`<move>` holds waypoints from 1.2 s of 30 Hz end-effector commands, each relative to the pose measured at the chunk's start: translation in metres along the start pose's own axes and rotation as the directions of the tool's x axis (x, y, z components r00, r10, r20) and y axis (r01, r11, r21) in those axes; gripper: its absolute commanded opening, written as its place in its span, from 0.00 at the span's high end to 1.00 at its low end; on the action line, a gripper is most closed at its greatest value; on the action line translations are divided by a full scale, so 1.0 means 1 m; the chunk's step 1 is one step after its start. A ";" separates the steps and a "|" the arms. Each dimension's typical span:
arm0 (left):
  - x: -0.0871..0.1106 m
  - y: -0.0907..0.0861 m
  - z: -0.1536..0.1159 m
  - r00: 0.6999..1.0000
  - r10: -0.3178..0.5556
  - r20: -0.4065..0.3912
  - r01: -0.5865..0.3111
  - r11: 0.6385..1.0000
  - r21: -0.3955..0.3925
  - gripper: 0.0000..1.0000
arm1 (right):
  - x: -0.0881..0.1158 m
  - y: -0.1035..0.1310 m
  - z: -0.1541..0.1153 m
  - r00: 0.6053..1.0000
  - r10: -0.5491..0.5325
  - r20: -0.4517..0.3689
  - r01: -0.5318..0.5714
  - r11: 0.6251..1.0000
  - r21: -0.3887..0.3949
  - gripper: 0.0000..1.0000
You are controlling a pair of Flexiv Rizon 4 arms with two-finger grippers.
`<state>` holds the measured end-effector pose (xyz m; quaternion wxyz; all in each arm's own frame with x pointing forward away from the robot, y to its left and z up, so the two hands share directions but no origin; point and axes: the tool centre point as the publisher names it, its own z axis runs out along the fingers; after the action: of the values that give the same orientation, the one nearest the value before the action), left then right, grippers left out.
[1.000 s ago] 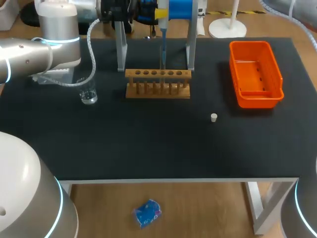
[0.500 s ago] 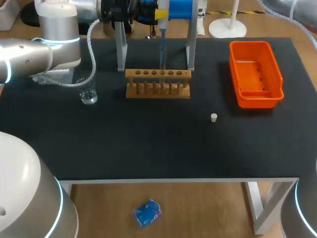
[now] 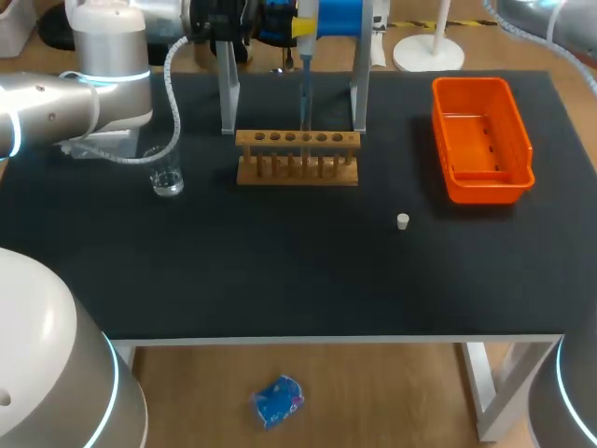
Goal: Invert the test tube, pick up the pipette, mount the tip to pipette, aspirate from beaker and dispense into the tube, eject the tip, return the pipette, and cap with the stopper.
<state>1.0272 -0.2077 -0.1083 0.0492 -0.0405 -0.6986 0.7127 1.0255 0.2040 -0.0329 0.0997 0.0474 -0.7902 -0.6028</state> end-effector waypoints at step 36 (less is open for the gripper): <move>0.000 -0.005 0.000 1.000 0.001 0.001 -0.001 1.000 0.001 1.00 | -0.001 0.010 -0.001 0.999 -0.036 -0.005 0.037 0.999 0.009 1.00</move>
<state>1.0277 -0.2078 -0.1064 0.0485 -0.0409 -0.6976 0.7137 1.0259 0.2061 -0.0236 0.0887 0.0613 -0.7899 -0.6037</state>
